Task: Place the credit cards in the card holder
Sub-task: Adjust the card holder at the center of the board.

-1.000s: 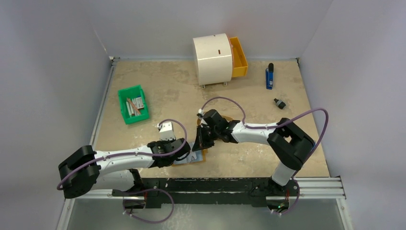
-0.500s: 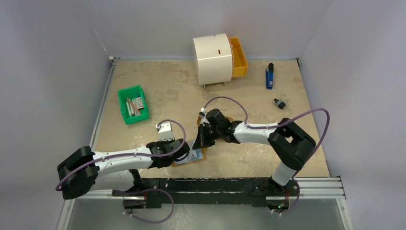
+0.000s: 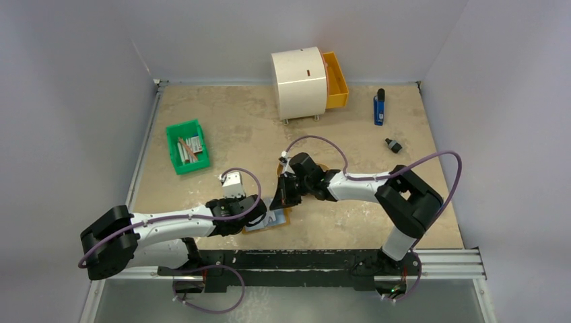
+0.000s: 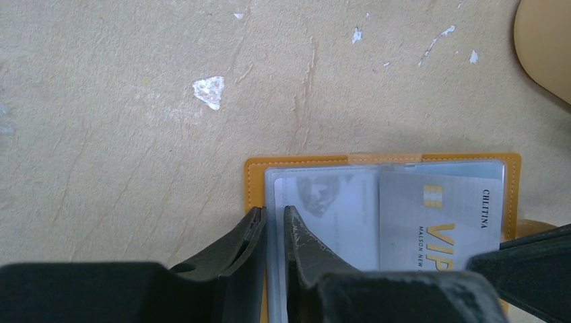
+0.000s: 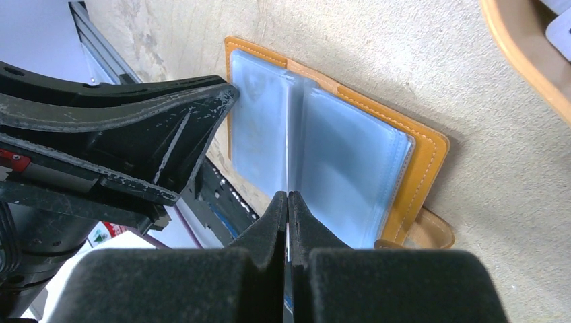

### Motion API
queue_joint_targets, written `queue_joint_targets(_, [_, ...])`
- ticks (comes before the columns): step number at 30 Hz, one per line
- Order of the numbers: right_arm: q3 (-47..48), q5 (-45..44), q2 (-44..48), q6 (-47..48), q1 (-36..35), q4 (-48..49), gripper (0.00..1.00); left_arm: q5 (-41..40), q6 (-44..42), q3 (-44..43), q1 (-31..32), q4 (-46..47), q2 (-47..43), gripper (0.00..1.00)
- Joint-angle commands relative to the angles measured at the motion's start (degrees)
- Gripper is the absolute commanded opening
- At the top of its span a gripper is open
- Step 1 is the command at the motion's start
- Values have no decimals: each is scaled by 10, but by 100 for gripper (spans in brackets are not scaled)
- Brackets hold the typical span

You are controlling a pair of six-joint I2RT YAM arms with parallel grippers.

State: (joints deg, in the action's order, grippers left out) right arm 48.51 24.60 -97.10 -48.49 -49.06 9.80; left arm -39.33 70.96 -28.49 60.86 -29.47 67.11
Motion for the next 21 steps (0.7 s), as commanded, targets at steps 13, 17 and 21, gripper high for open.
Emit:
queue_joint_targets(13, [0,47,-26,-40,0,36,0,-4,9,5,-2,-13,-6,14])
queue_joint_targets(17, [-7,51,-20,-45,0,22,0,-5,10,6,-2,-16,-8,14])
queue_joint_targets(21, [-22,50,-6,-44,0,21,0,-6,11,9,-2,-17,-11,13])
